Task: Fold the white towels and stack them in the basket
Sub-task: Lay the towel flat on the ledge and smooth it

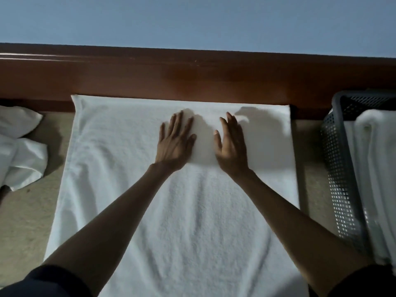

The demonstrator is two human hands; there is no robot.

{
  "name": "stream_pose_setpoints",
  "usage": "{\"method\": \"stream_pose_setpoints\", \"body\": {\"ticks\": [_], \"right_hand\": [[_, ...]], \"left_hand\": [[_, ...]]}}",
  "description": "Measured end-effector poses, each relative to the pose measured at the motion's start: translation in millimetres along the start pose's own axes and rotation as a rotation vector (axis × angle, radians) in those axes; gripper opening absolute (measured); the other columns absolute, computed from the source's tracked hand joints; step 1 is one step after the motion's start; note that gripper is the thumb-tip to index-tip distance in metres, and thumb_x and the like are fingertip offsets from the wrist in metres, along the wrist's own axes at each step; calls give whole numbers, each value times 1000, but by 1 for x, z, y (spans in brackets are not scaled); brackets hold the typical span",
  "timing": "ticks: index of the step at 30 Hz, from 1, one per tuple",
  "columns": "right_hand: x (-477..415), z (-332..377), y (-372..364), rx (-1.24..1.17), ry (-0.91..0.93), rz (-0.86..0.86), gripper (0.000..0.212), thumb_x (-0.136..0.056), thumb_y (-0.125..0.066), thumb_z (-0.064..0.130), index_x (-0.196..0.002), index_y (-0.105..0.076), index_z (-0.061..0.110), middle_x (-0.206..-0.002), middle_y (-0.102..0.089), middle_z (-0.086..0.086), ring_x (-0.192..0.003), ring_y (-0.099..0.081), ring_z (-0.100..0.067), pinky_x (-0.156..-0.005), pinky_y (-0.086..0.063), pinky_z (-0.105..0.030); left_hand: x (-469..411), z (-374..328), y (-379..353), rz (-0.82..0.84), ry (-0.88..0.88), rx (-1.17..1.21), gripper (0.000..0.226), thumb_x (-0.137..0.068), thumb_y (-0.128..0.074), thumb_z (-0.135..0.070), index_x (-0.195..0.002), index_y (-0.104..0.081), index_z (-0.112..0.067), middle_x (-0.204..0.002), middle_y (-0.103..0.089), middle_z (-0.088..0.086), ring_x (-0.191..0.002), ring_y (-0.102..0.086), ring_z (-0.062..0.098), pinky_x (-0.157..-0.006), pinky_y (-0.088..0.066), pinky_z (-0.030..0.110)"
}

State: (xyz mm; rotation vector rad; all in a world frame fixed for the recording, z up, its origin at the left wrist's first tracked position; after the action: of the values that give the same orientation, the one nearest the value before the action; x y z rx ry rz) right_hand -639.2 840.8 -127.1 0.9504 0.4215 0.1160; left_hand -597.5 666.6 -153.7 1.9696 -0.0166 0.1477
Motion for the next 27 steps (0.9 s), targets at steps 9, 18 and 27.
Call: {"method": "stream_pose_setpoints", "body": {"ticks": [9,18,27], "right_hand": [[4,74,-72,115,-44,88,47,-106,-43,34,-147,-50,12,-160,-35,-16,-151,-28,-31,-120,-27,-46],[3,74,-73,258,-37,155,49,-106,-35,42,-148,-41,16,-160,-32,-10,-153,-23,-25,-119,-26,-46],[61,145,-80,222,-121,159,52,-107,-36,38,-152,-42,13,-165,-25,-15,-154,-20,-28,-123,-16,-50]], "left_hand": [[66,129,45,13,46,-120,59,-109,-24,-57,-161,1,-46,-172,5,-9,-159,5,18,-127,-3,50],[37,242,103,-16,150,-127,69,-104,-20,-66,-164,-5,-35,-172,-3,-9,-159,1,18,-124,-7,55],[174,146,57,-39,84,46,64,-110,-26,-48,-165,-10,-19,-172,-4,5,-159,2,20,-129,0,43]]}}
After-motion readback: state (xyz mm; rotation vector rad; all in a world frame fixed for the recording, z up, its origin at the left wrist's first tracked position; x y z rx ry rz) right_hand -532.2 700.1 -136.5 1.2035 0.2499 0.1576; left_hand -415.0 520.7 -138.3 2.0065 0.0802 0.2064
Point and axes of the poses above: each hand's wrist, its own x-axis away from the middle knuckle, its own y-axis out of the back of the hand, z = x × y, the point moved 7 cm from there along -x, towards the middle knuckle
